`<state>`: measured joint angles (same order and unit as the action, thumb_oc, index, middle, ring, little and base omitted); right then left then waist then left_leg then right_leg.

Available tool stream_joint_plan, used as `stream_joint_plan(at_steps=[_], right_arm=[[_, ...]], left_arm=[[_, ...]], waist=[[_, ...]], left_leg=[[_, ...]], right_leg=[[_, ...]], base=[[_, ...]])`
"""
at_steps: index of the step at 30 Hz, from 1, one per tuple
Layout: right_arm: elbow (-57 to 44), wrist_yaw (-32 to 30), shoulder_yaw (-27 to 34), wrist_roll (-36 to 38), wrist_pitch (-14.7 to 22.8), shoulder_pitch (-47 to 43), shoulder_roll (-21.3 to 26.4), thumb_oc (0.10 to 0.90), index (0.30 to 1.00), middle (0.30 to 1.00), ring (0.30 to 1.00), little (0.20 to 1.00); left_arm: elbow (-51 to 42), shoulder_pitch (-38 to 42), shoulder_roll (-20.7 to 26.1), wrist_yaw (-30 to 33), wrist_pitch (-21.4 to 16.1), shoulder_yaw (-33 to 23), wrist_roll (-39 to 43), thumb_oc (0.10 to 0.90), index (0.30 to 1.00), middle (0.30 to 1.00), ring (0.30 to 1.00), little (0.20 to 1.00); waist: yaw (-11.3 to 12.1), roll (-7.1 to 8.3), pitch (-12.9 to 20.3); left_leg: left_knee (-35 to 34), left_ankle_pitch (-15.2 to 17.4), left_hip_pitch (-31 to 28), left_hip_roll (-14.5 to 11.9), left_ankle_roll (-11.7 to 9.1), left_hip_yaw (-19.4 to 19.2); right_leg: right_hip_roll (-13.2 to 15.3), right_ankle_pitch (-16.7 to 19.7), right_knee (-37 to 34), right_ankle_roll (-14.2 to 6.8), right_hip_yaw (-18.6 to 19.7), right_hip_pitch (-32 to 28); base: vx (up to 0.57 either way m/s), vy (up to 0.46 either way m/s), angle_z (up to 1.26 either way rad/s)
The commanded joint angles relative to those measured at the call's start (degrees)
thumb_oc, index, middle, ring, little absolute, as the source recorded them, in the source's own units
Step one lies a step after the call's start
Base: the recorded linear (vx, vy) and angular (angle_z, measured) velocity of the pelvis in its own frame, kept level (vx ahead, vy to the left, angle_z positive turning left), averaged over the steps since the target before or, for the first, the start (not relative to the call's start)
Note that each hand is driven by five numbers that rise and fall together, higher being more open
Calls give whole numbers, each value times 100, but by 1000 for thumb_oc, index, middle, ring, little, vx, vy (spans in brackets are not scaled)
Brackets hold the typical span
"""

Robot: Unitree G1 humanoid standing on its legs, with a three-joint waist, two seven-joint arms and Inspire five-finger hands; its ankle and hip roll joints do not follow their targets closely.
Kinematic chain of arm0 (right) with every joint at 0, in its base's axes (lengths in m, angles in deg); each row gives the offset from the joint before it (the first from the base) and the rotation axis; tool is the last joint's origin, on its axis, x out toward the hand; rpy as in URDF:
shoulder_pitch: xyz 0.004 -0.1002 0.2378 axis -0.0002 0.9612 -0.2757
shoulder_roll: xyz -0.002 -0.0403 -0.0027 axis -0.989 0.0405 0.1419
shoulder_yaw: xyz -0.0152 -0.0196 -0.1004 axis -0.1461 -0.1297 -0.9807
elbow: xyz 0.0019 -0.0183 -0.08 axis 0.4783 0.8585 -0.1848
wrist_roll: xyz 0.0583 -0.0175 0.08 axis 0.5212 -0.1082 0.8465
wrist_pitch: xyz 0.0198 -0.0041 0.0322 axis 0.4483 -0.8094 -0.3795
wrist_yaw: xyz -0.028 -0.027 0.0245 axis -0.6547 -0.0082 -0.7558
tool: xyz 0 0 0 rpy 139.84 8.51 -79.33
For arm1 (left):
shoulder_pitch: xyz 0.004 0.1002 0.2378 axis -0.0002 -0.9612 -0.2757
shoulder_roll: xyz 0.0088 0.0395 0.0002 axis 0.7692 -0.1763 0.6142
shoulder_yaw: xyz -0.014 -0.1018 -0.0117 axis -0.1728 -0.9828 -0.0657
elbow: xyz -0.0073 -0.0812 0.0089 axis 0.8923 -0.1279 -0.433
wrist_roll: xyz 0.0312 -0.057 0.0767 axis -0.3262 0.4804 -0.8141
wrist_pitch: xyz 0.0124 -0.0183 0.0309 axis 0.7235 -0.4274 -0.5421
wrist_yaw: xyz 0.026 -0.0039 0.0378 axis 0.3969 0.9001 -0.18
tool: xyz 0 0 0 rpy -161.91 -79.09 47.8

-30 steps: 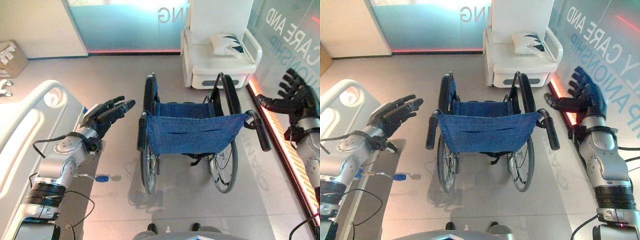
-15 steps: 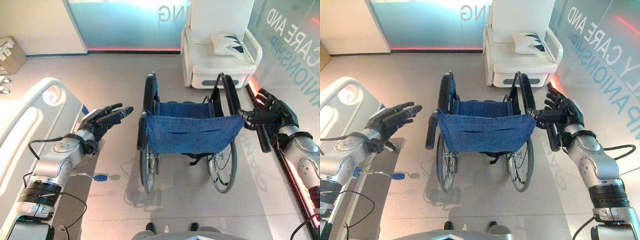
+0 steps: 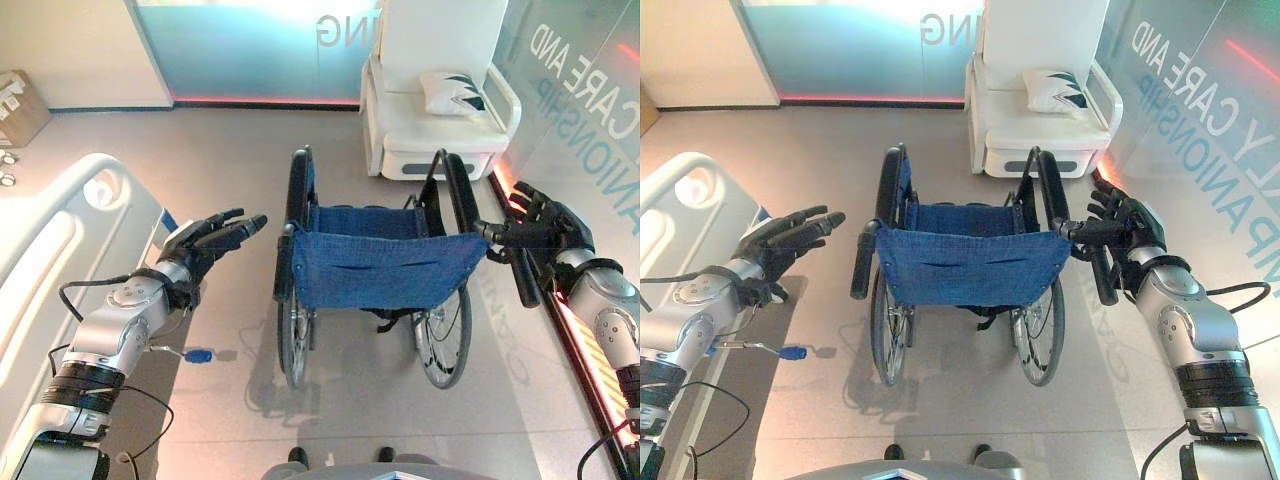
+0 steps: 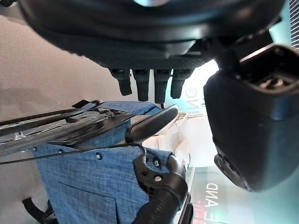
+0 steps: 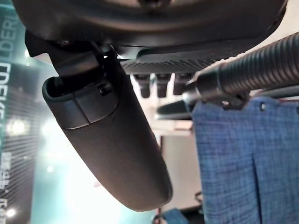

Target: Push the wheelchair next to the bed

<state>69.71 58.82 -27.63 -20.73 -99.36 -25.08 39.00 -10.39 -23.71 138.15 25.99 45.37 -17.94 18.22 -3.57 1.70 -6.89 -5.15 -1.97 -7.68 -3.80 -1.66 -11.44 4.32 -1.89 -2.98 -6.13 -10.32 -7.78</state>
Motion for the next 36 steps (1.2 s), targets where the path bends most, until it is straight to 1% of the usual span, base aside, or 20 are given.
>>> stream_joint_plan(at_steps=[1,3,5,6,7,8,9,12,17,23,26,28,33,36], right_arm=[[-364,-461,-47,-370,1150,-305,375,800,900,900,900,900],[-687,-614,88,-318,1721,-304,289,800,900,900,900,900],[-935,-667,220,-739,2139,-236,123,800,900,900,900,900],[-1059,-863,306,-1128,2405,-198,20,800,900,900,900,900],[-1073,-892,319,-1172,2415,-188,2,800,900,900,900,900],[-1054,-965,370,-1482,2527,-185,-51,800,900,900,900,900],[-1022,-1016,391,-1578,2565,-187,-64,800,900,900,900,900],[-863,-1028,498,-1605,2462,-125,-101,800,900,900,900,900],[-628,-932,656,-1216,2315,162,-201,800,900,900,900,900],[-232,-568,781,-670,1779,512,-279,800,900,900,900,900],[-115,-419,775,-627,1692,626,-323,800,900,900,900,900],[-47,-250,736,-641,1531,676,-333,800,900,900,900,900],[70,43,633,-632,1303,736,-296,800,900,900,900,900],[160,186,520,-689,1236,722,-302,800,900,900,900,900]], left_arm=[[-394,456,232,182,-666,-235,-76,800,900,900,900,900],[-407,379,102,234,-724,-286,-156,800,900,900,900,900],[-451,327,-31,324,-737,-333,-198,800,900,900,900,900],[-460,320,-138,401,-735,-358,-251,800,900,900,900,900],[-460,322,-151,415,-741,-356,-267,800,900,900,900,900],[-428,325,-217,451,-769,-367,-357,800,900,900,900,900],[-395,341,-257,463,-778,-366,-400,800,900,900,900,900],[-341,380,-368,508,-746,-352,-471,800,900,900,900,900],[-379,377,-441,606,-658,-365,-524,800,900,900,900,900],[-339,322,-434,655,-680,-397,-490,800,900,900,900,900],[-321,306,-420,668,-677,-424,-460,800,900,900,900,900],[-329,304,-421,725,-655,-413,-438,800,900,900,900,900],[-270,270,-443,728,-684,-433,-444,800,900,900,900,900],[-249,245,-471,732,-713,-417,-465,800,900,900,900,900]], waist=[[51,-32,387],[43,-55,388],[32,-75,395],[25,-92,398],[26,-93,399],[26,-99,403],[20,-100,406],[2,-104,405],[-40,-91,381],[-87,-77,346],[-101,-73,333],[-108,-65,319],[-112,-47,296],[-93,-41,287]], left_leg=[[103,367,70,344,101,-295],[103,377,75,351,107,-306],[107,396,78,358,116,-321],[108,411,71,361,125,-342],[110,414,71,362,126,-344],[119,427,70,364,128,-356],[124,435,68,365,129,-368],[128,450,57,366,132,-399],[147,454,66,359,140,-459],[166,463,70,367,154,-517],[162,462,68,363,161,-536],[164,459,70,364,170,-547],[170,454,79,363,175,-554],[174,453,80,360,174,-557]], right_leg=[[-164,14,201,15,-259,231],[-157,20,191,4,-246,243],[-150,20,185,-8,-230,255],[-145,22,183,-17,-222,262],[-144,23,184,-19,-221,263],[-137,25,181,-28,-220,263],[-133,25,176,-32,-220,263],[-119,34,168,-50,-214,263],[-98,41,184,-70,-217,288],[-81,43,225,-82,-228,326],[-79,39,255,-84,-227,350],[-81,38,269,-83,-222,362],[-85,38,289,-78,-228,383],[-85,33,294,-75,-243,382]], base=[[-1,37,-1],[-2,40,-1],[0,38,-1],[2,32,-2],[7,31,-2],[0,0,0],[0,0,0],[0,0,0],[1,1,-2],[0,0,0],[0,0,0],[0,0,0],[1,-2,-2],[2,-1,-2]])
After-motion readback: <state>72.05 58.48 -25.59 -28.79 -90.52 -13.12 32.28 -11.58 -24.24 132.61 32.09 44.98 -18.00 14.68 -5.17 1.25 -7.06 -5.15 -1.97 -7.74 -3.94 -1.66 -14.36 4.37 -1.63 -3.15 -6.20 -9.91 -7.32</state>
